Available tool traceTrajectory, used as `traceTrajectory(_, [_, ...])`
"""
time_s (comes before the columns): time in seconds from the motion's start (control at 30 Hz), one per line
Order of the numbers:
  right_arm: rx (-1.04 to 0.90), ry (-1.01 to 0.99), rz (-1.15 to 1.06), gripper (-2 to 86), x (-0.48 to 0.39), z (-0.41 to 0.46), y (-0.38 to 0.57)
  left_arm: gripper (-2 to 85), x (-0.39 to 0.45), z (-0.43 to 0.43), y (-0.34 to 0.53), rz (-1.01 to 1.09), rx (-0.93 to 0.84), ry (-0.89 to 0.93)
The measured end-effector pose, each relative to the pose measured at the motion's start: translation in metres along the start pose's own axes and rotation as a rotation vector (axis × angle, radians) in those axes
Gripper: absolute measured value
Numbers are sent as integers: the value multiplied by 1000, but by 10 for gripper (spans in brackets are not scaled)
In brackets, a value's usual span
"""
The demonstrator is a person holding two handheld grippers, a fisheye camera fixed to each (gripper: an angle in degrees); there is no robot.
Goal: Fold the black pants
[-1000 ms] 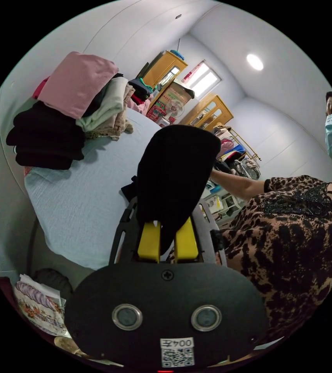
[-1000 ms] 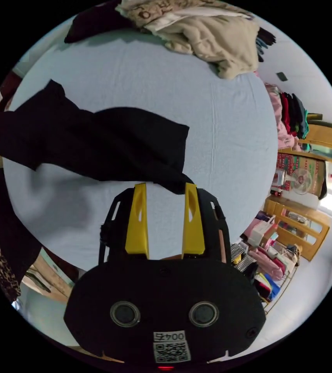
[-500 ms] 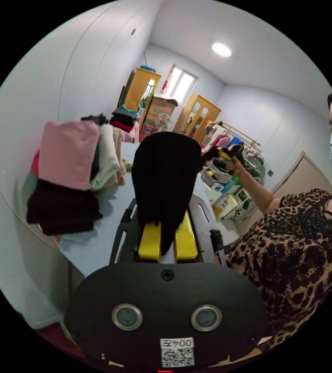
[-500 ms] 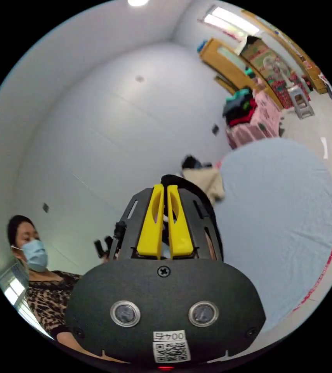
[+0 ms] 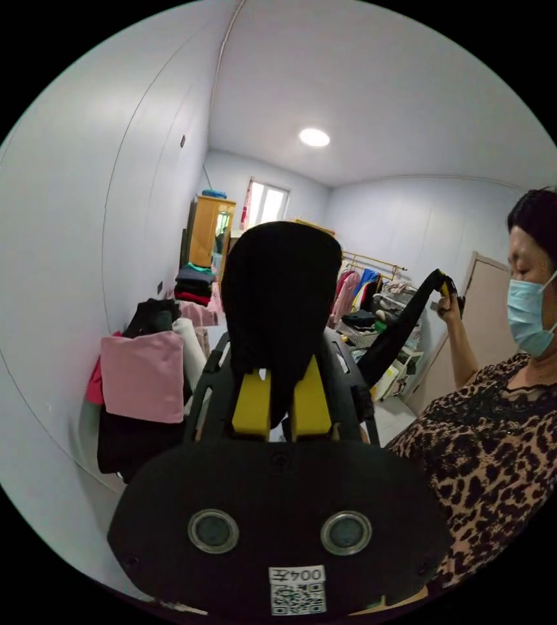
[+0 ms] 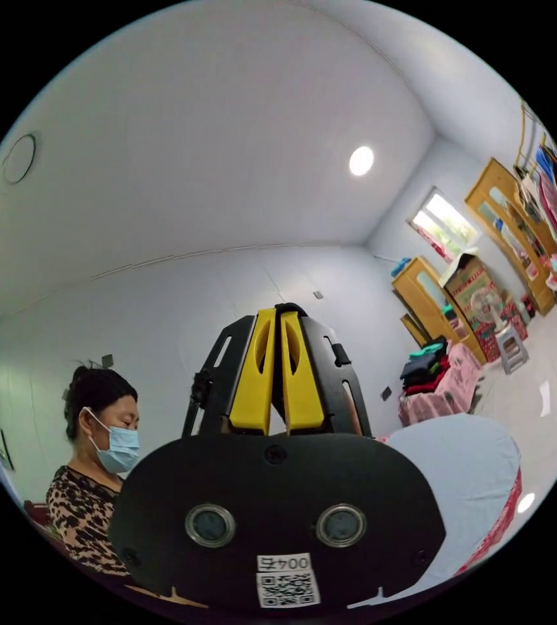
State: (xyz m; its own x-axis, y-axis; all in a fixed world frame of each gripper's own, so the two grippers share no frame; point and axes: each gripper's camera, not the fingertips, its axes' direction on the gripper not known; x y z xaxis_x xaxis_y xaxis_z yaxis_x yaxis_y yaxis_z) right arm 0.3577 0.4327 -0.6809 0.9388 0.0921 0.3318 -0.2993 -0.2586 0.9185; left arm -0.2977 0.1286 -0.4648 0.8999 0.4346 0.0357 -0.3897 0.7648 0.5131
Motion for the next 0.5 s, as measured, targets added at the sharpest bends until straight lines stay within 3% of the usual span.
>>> traceTrajectory(0.3, [14,111,-229,-6,-122,-58,-47,10,19,-49,-42,121,58,24])
traceTrajectory(0.5, [-84,252,-210,-5,-125,-43,-50,9,-11,-10,-64,130,29,135])
